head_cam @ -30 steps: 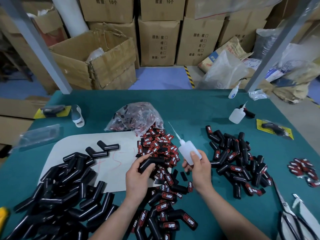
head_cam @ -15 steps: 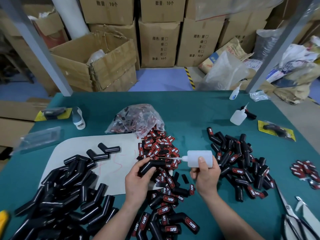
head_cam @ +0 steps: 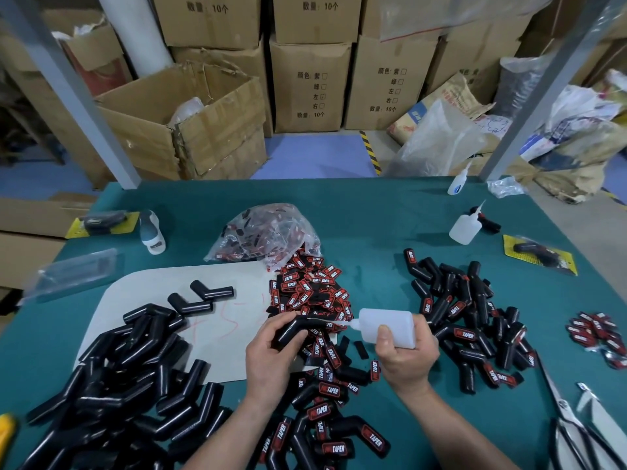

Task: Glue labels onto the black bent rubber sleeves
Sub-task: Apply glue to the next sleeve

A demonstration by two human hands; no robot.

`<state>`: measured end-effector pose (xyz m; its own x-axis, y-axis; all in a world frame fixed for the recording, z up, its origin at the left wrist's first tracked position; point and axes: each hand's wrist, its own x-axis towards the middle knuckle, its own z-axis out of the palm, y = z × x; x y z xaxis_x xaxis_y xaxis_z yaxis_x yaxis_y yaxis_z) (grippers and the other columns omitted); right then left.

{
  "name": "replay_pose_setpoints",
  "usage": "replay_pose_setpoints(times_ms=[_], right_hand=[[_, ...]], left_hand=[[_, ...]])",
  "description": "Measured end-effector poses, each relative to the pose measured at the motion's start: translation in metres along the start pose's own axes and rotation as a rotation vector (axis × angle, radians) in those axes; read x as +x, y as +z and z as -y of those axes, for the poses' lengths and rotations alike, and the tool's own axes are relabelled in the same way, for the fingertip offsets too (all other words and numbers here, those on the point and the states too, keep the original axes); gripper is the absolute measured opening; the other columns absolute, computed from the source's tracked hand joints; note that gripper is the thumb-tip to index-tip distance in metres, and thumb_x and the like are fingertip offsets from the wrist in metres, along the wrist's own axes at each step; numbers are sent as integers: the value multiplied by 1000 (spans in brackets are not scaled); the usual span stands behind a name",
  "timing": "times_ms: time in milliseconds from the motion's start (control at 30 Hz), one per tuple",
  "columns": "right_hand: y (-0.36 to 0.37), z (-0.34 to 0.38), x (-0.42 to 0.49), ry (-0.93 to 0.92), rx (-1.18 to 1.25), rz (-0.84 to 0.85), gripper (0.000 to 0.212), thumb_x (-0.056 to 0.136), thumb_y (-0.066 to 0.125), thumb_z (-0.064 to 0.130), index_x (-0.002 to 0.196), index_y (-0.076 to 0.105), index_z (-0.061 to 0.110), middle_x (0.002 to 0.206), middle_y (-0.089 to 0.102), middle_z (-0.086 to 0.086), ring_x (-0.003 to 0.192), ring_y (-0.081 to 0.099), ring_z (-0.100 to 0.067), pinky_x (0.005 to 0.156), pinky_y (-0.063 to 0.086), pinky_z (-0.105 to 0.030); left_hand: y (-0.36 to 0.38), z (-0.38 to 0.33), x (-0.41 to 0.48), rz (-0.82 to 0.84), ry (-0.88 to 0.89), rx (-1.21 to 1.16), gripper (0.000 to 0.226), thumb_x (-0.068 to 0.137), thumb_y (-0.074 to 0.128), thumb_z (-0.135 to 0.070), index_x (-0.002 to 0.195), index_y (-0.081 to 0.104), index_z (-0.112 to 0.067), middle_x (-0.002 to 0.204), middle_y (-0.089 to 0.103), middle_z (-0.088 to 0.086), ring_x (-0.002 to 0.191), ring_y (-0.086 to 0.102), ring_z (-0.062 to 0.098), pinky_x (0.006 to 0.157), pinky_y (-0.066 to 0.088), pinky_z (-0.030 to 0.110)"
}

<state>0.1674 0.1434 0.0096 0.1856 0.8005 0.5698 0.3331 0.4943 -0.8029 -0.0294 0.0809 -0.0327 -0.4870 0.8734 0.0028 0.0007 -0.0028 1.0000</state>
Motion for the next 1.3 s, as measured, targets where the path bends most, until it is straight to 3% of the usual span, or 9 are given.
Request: replay_pose_setpoints(times_ms=[100,233,333,433,633,800,933,1300], right_hand=[[1,0,-2,-73,-30,-20,68,91,54,61,69,56,-4,60,49,3,57,49,-5,48,36,-6],[1,-1,-3,-112,-77,-54,45,80,63,39,70,57,-4,61,48,4,56,50,-10,49,36,-4],[1,3,-2,-110,-51,-48,61,90,58,54,69,57,-4,60,48,3,56,49,-6,53,35,0],[2,3,-2,-110,-52,-42,69,92,54,60,68,56,-6,54,51,-4,55,51,-13,49,35,-5],[2,2,-3,-120,-49,-39,68,93,56,58,70,57,-7,62,50,3,59,50,-2,53,36,0],[2,0,-3,-143,-50,-30,66,93,56,56,70,57,-7,57,53,-3,58,51,-3,50,37,-3],[2,-1,-3,-156,-61,-38,66,93,56,55,70,57,-7,54,54,-8,56,54,-11,47,38,-7],[2,-2,-4,-156,-93,-40,70,93,56,58,70,58,-8,53,56,-8,56,54,-14,45,40,-12]], left_hand=[[0,0,0,1,11,2,39,81,84,-23,110,75,-47,116,74,-14,111,69,7,90,54,16],[0,1,1,-5,35,2,38,79,83,-23,109,76,-46,117,73,-13,115,67,7,96,51,16],[1,2,1,0,33,2,41,81,84,-17,108,76,-46,116,73,-14,115,67,7,96,51,16],[1,1,2,2,43,16,38,79,83,-25,109,75,-47,117,73,-14,116,66,7,99,51,19],[0,-1,0,8,40,51,36,77,81,-34,110,75,-48,118,72,-16,117,65,7,103,51,33],[0,-3,0,7,41,60,36,78,81,-32,109,75,-50,117,72,-18,116,65,4,101,52,26],[0,-2,0,8,65,66,45,82,83,-14,107,75,-50,116,72,-18,115,65,3,98,50,16],[0,-3,0,-1,69,53,46,83,83,-6,109,76,-43,116,73,-15,115,66,6,103,51,26]])
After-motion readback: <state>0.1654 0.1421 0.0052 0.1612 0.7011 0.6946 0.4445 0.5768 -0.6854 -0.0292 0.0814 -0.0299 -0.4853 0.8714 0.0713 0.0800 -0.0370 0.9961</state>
